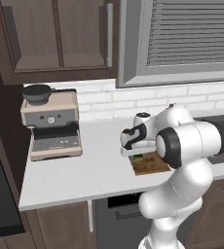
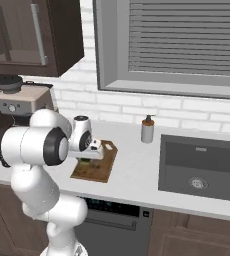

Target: Pick up the sponge from the counter and clean the cutting board by briefly scrubbing or pressing down on the cutting board. Once finished, release the sponge.

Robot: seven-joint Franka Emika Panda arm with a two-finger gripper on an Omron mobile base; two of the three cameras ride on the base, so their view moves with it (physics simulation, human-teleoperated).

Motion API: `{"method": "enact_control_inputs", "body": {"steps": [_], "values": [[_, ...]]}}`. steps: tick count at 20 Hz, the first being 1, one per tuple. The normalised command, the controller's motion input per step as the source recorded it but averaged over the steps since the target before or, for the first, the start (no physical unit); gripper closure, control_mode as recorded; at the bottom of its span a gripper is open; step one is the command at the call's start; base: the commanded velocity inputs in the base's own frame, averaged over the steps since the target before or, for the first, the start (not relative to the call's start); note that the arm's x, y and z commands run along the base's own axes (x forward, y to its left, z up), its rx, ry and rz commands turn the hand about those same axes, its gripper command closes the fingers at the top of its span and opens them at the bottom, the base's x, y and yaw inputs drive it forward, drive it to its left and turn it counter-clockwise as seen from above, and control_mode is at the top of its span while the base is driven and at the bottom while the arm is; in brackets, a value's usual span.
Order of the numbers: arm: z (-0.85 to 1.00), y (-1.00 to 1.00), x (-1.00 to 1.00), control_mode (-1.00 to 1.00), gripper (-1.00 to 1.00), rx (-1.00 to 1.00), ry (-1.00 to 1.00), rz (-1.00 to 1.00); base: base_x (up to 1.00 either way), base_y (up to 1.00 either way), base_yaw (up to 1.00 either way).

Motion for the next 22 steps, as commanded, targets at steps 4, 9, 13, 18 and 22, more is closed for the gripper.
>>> {"method": "enact_control_inputs", "body": {"steps": [4, 9, 13, 18, 22], "values": [[-0.01, 0.00, 0.48, -1.00, 1.00, 0.00, -0.02, 0.00, 0.00, 0.00, 0.00], [-0.08, 0.00, 0.53, -1.00, 1.00, 0.00, -0.01, 0.00, 0.00, 0.00, 0.00], [-0.13, 0.00, 0.56, -1.00, 1.00, 0.00, -0.02, 0.00, 0.00, 0.00, 0.00], [-0.14, -0.08, 0.52, -1.00, 1.00, 0.00, -0.12, 0.00, 0.00, 0.00, 0.00], [-0.19, -0.23, 0.71, -1.00, 1.00, 0.01, -0.06, 0.00, 0.00, 0.00, 0.00]]}}
